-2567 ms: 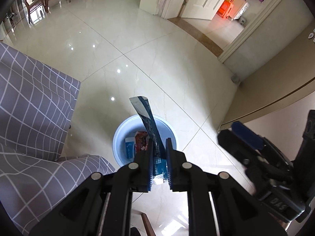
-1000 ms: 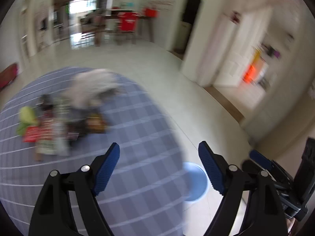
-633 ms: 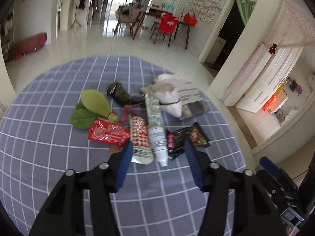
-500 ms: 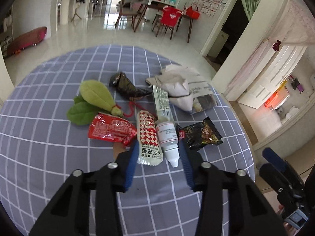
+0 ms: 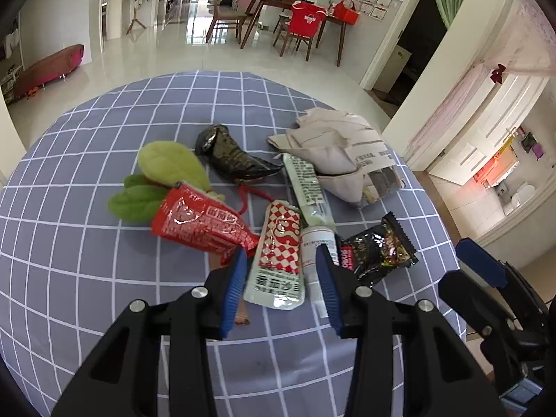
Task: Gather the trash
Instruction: 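Move both tools back over the trash on the tablecloth, then grasp the white bottle with the right tool while the left tool grasps a thin wrapper, then carry the bottle and wrapper over the bucket and open both tools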
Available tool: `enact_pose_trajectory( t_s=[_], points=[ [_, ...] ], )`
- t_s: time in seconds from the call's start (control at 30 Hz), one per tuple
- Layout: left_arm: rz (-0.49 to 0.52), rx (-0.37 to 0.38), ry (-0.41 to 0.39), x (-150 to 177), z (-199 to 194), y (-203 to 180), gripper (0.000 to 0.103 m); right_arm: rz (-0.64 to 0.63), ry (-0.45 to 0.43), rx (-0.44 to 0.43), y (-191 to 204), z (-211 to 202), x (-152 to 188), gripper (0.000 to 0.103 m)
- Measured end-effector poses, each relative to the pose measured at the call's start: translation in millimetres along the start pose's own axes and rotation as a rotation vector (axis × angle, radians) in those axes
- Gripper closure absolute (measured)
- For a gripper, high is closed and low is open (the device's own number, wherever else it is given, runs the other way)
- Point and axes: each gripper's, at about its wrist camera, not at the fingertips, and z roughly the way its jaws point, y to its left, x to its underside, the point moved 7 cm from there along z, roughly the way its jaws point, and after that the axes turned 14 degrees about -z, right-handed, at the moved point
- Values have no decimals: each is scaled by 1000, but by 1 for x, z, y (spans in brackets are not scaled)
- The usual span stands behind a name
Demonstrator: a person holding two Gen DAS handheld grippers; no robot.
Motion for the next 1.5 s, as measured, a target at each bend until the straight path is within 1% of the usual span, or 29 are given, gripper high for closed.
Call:
enact_pose_trajectory(
  t_s=[0.1,0.2,0.27,0.3,0.37,0.43,0.47,0.5,0.6,0.63,0.67,0.77,0.93,1.07,1.1,1.17,1.27,1.33,1.37,1.5],
  points=[
    [-11,7,7,-1,1,7,60,3,6,2,-1,3,-2,34],
    [19,-10,5,2,2,6,60,1,12,5,-1,6,-3,34],
    [11,3,17,2,6,5,64,0,17,4,-1,8,-5,34],
    [3,23,21,2,7,4,83,-3,20,5,0,11,-6,34],
    [-9,55,20,1,4,4,87,-7,26,2,2,13,-7,34],
    [-7,72,-5,0,-4,5,99,-18,35,0,5,17,-8,34],
    [-15,93,-16,-1,-11,6,102,-26,40,-3,8,20,-8,36],
    [-21,101,-28,-2,-16,7,102,-31,44,-6,11,22,-8,38],
    [-16,103,-76,-6,-35,9,102,-68,68,-16,23,31,-8,51],
    [-17,110,-82,-6,-40,11,102,-89,82,-24,29,36,-8,60],
    [-16,115,-88,-6,-45,12,102,-102,92,-29,34,40,-8,64],
    [-18,116,-104,-7,-53,19,102,-144,127,-37,48,54,-7,66],
    [-25,115,-96,-10,-56,25,102,-177,161,-27,60,72,-6,66],
    [-30,112,-88,-10,-53,26,102,-221,179,-14,63,80,-4,77],
    [-29,113,-87,-9,-53,25,102,-219,180,-32,63,81,-3,78],
    [-23,116,-87,-7,-54,23,102,-218,178,-36,65,79,-1,79],
    [-15,122,-91,-3,-59,18,102,-195,142,-54,60,68,0,79],
    [-8,130,-95,-1,-65,13,102,-160,112,-86,57,57,0,79],
    [-1,136,-98,2,-70,8,102,-134,94,-108,54,50,-1,79],
    [34,166,-106,11,-85,-17,102,-76,20,-142,42,11,-1,79]
  ],
)
